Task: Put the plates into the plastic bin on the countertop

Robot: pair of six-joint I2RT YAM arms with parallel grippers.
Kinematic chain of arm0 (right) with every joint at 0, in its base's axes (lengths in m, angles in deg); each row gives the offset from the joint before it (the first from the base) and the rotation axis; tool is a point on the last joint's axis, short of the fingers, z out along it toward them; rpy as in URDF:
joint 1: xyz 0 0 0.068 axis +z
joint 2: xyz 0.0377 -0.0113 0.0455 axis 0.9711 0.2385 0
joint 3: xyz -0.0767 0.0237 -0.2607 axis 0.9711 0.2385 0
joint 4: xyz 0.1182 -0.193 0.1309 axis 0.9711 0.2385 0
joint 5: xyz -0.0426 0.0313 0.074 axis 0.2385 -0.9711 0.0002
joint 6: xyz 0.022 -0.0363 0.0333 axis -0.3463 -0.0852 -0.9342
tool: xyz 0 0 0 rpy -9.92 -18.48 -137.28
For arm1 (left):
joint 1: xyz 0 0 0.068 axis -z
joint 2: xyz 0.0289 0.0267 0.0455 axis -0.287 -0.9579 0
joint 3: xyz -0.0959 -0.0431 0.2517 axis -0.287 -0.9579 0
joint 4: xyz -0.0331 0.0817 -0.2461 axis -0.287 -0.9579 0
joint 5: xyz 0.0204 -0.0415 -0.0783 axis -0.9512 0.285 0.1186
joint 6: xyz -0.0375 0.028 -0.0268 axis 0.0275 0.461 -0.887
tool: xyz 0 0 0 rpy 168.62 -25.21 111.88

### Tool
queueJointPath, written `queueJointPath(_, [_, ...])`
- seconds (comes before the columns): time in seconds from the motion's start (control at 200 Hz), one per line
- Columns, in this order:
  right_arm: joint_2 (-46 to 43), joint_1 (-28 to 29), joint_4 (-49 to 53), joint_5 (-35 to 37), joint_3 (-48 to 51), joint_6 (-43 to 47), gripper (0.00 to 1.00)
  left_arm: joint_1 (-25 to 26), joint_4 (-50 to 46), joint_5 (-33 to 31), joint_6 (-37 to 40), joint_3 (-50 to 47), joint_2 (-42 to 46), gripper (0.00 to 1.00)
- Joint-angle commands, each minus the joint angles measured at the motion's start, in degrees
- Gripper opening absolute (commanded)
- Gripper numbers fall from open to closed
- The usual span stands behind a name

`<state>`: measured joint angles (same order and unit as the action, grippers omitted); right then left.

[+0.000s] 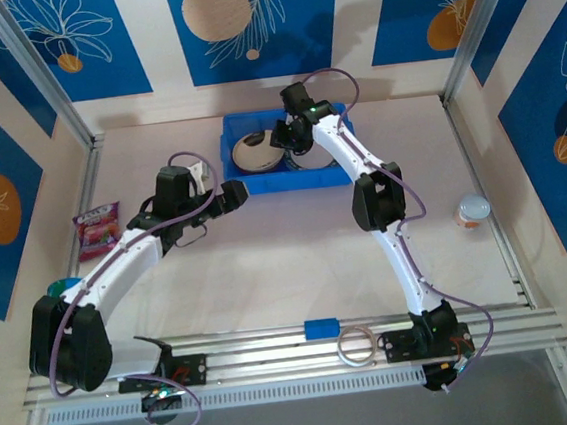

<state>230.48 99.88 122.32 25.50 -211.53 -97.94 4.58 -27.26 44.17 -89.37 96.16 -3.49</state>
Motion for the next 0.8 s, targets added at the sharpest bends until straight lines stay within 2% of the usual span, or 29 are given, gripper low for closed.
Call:
queueJointPath(0.0, [1.8,0.66,1.5,0.47,-2.96,1.13,0.4,0.5,1.18,-0.67,0.74,0.58,-0.72,1.0])
queueJointPath(0.475, [2.25,1.12,3.39,2.51,-3.12,2.11,0.42,0.55,1.18,-0.71,0.69,1.1,-1.69,1.0])
queueJointPath(0.795, [3.03,1.55,2.02,0.36,-3.2,1.65,0.42,0.55,1.36,-0.94,0.63,0.99,-2.0,1.0])
